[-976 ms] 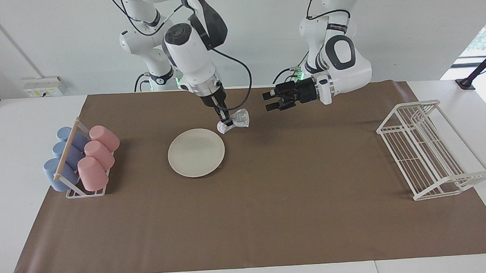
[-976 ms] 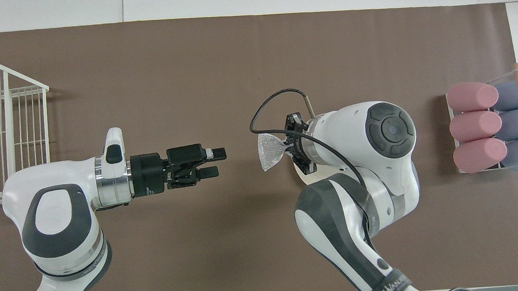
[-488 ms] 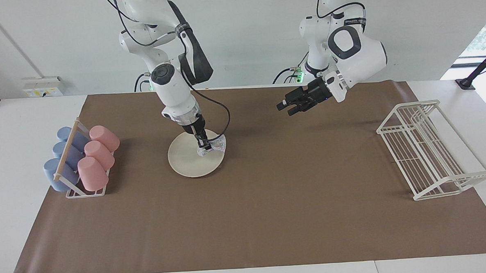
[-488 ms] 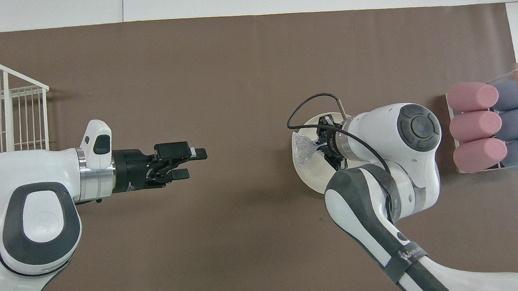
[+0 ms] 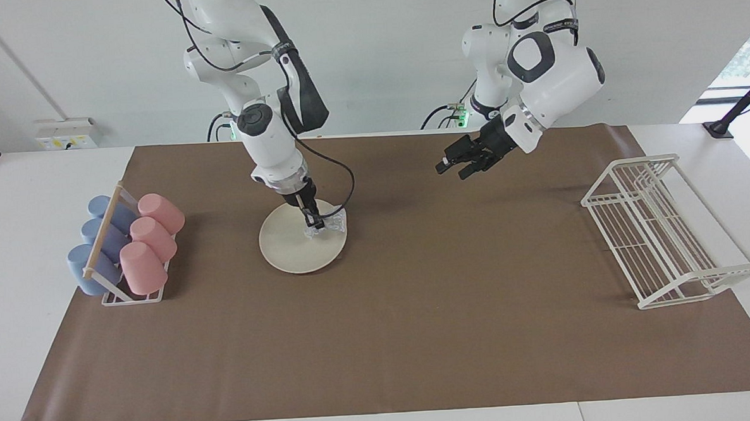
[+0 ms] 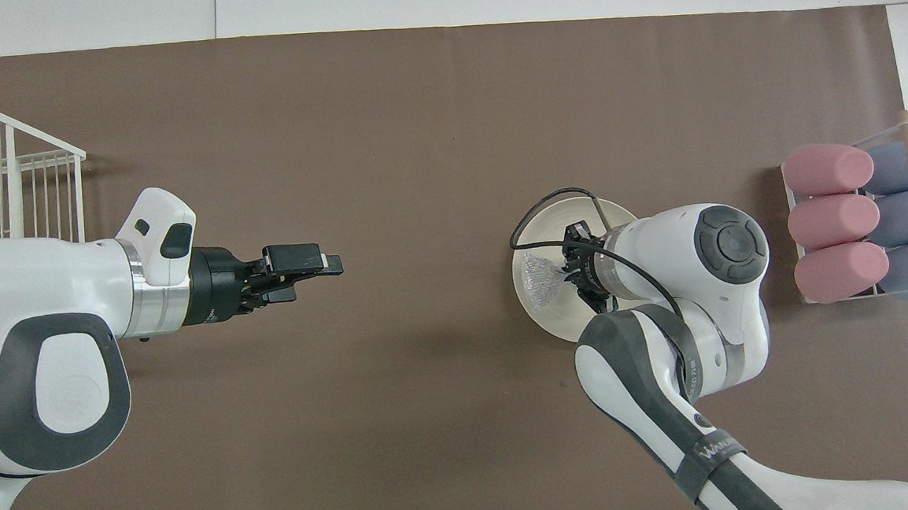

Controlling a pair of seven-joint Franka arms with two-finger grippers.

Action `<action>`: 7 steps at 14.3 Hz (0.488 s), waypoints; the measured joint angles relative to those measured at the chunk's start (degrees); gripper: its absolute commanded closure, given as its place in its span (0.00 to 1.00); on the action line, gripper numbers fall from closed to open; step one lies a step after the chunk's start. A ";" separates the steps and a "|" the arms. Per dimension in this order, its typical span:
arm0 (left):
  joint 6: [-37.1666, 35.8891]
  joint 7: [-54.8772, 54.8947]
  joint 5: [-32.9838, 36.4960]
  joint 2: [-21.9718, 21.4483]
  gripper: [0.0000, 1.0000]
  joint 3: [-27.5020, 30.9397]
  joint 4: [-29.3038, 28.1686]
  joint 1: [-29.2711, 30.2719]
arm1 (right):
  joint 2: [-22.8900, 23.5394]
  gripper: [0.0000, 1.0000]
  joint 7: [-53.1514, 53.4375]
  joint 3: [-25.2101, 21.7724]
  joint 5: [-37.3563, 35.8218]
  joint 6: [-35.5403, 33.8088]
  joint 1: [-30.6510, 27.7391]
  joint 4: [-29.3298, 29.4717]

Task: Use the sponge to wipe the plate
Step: 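Lower the scrubber onto the plate with the right gripper while the left withdraws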

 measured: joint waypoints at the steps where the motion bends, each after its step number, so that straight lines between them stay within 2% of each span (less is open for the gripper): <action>1: 0.01 0.00 0.18 0.00 0.00 0.01 0.22 0.01 | -0.07 1.00 -1.18 -0.05 0.00 0.00 -0.71 -0.48; 4: 0.31 0.00 0.24 -0.02 0.00 0.11 1.48 0.76 | 0.17 1.00 -2.67 -0.02 0.00 1.41 -1.14 -2.32; 7: 0.36 0.00 0.26 -0.08 0.00 0.15 5.11 2.32 | 1.21 1.00 -5.30 -0.02 0.00 2.14 -1.27 -2.98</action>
